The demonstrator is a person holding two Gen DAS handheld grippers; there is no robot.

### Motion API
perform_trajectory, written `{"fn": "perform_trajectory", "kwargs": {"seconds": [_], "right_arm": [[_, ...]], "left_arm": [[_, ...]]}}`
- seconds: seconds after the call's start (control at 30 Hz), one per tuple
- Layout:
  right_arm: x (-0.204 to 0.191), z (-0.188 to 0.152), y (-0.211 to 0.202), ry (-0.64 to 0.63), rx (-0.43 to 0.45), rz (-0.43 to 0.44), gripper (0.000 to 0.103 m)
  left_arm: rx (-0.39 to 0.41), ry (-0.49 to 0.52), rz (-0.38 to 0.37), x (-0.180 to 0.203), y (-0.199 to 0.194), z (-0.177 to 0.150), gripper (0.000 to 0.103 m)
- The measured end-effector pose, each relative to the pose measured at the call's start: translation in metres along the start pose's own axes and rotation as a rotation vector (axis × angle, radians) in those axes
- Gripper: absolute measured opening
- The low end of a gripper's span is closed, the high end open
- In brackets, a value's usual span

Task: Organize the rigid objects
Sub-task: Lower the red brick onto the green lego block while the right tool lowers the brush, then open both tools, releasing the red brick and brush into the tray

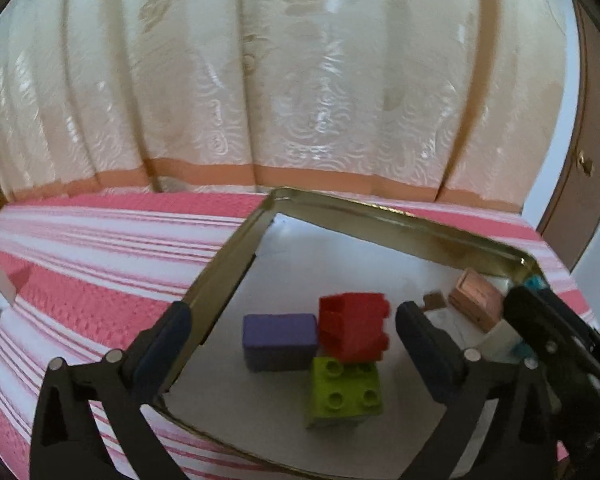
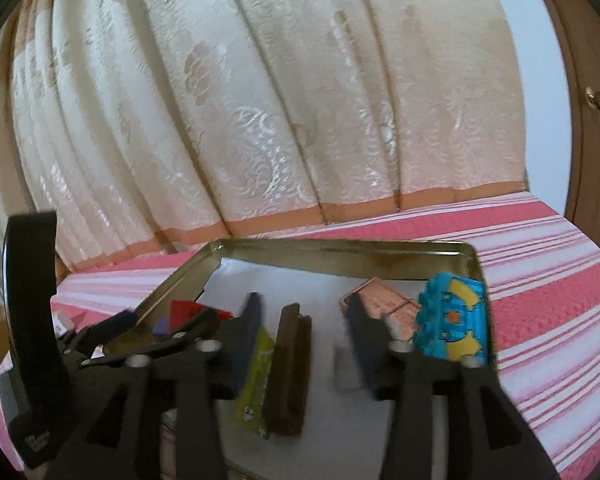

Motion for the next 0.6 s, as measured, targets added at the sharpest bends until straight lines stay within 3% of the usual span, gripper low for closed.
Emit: {"fn": "perform_trajectory", "kwargs": {"seconds": [0.03,0.1,0.23,0.6], "right_arm": [[0.002,0.002,-0.004,0.009,0.019,-0.014,0.084],[0.007,0.006,-0.018,0.028,0.085,-0.061,0.091],[0.017,0.009,-0.033,0.045,0.144,-0.151,0.092],[0.029,0.008,-0.033,0.076,0.148,-0.215,0.092]], "left_arm": [[0.001,-0.007,-0.017,0.000,-0.001,0.000,0.103],[0.011,0.004,-0.024,0.002,-0.004,-0.001,0.103],[0.034,0.068,-0.031,0.014,-0.010,-0.005,0.103],[0.063,0.124,-0.018,0.021,-0.018,-0.005,0.103]]}}
Point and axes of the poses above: each gripper's, at about its wrist camera, not at the fingertips, and y roughly the way its jaws point, x to its right, z to its top, the point moved 5 cm from there along y, roughly the way its jaws point, and after that the axes turned 13 degrees about -y, right-handed, at the moved point
